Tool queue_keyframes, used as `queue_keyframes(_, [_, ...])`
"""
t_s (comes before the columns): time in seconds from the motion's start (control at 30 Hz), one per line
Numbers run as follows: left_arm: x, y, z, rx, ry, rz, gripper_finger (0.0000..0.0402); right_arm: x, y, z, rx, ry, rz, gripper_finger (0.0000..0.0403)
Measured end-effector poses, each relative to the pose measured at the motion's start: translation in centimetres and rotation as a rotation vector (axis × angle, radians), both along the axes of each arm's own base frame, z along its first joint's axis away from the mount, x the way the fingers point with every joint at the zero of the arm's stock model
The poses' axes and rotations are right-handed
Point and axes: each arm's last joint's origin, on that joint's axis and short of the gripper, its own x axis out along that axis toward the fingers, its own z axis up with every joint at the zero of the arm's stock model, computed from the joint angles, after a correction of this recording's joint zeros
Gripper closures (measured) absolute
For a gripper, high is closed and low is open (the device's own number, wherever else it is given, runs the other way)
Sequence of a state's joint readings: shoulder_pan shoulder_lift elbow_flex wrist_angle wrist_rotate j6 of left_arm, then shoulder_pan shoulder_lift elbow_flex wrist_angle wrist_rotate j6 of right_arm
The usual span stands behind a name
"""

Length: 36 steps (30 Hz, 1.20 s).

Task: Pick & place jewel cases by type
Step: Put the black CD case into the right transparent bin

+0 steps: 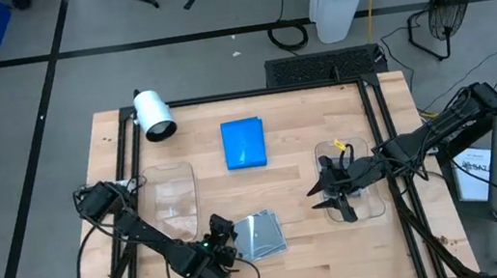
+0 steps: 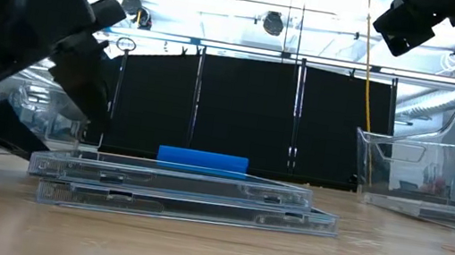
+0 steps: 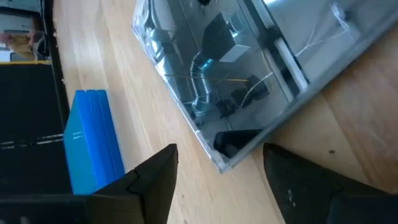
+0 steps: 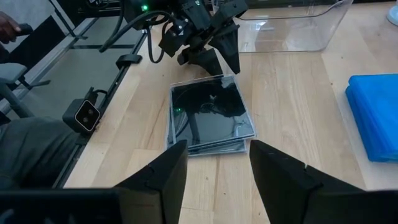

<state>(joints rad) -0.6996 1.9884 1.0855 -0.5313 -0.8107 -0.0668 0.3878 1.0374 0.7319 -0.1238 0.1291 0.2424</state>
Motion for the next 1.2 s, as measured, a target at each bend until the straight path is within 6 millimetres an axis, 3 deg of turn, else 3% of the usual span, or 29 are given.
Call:
queue_keyframes(0.3, [0.6,0.6,-0.1,-0.037,0.045,-0.005,0.0206,0.0,0.0,0.0,0.003,0.001,-0.001,0.0237])
queue_keyframes(0.6, [0.6,0.7,-0.2,-0.103,0.075,0.018,0.0377,0.0,0.0,0.0,0.002,0.001,-0.001,0.024])
queue_keyframes(0.93, [0.6,0.9,1.1,-0.158,0.026,0.054,0.0376,0.0,0.0,0.0,0.003,0.001,-0.001,0.0241])
queue_keyframes(1.2, [-0.3,1.2,7.8,-0.186,-0.227,0.058,0.0376,0.0,0.0,0.0,-0.004,0.0,-0.001,0.0242])
